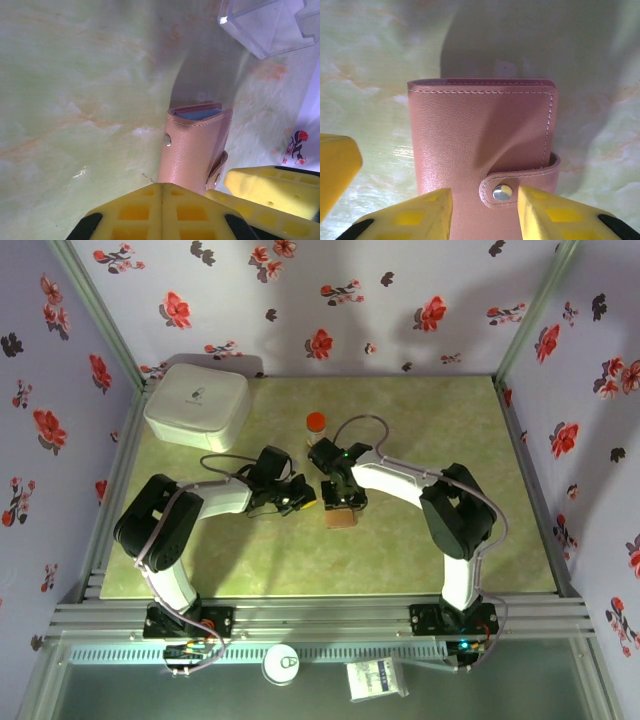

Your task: Take the credit cards out of the card holder

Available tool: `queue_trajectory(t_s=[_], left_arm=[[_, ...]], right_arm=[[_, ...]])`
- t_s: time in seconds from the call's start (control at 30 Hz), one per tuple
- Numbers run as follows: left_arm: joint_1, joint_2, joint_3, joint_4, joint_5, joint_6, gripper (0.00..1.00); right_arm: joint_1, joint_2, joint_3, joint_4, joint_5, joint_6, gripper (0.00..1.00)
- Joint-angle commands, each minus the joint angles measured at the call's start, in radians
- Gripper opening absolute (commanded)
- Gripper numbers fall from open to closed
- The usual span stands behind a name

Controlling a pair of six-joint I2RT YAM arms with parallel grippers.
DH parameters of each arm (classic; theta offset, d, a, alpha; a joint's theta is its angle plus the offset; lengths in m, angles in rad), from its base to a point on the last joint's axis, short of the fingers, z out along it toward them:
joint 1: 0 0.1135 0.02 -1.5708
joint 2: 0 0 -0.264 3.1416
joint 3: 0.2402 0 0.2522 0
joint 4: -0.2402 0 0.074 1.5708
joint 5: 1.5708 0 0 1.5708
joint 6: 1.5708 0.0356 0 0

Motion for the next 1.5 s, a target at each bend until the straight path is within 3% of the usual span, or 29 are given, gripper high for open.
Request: queue_trajectory(t_s=[0.0, 0.63, 1.07, 1.33, 1.47], left_arm=[[0.008, -0.019, -0.013, 0.031, 0.016, 0.009, 0.00], [-0.007, 0.001, 0.019, 0.041, 0.047, -0.001, 0.00], [-0.067, 0.053, 0.100, 0.033, 0.075, -0.021, 0.00], [-0.097, 0.133, 0.092, 0.082, 0.104, -0.074, 0.00], [-0.095, 0.168, 0.110, -0.003, 0.098, -0.041, 0.00]], right_arm=[[-0.002, 0.022, -0.001, -0.014, -0.006, 0.006, 0.38], [-0.039, 0.004, -0.117, 0.096, -0.053, 0.034, 0.22], [-0.078, -0.085, -0.228, 0.215, -0.112, 0.068, 0.01], [-0.106, -0.132, -0.274, 0.286, -0.165, 0.095, 0.00], [-0.108, -0.140, -0.267, 0.256, -0.136, 0.087, 0.00]])
